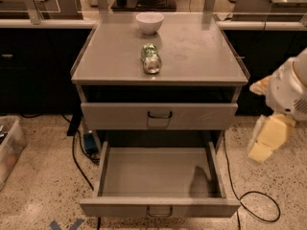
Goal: Close middle drawer
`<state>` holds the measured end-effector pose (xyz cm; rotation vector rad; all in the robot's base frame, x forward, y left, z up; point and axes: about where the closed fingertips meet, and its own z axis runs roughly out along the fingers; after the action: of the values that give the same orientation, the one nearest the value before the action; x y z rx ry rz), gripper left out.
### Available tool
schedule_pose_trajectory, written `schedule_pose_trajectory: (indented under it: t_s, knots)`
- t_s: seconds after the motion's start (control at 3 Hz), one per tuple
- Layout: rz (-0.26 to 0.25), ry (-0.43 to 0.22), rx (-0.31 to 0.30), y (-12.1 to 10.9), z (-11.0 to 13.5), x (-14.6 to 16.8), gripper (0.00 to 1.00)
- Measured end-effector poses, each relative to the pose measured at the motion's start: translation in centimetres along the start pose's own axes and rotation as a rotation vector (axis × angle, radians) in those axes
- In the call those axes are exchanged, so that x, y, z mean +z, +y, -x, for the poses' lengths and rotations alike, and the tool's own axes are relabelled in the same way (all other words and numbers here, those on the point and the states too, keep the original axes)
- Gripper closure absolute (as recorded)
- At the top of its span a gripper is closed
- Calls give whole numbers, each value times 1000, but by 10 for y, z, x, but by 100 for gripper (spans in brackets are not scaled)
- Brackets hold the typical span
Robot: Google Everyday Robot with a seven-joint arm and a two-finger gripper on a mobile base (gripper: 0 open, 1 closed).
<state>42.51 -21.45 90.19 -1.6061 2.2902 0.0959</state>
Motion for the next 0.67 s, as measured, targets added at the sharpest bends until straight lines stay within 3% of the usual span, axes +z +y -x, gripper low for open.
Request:
schedule_pose_trajectory:
  t_s: [0.33, 0.67]
  knots:
    - [61, -18, 38, 23, -15, 33, 0]
    - [67, -14, 40, 26, -17, 35, 19]
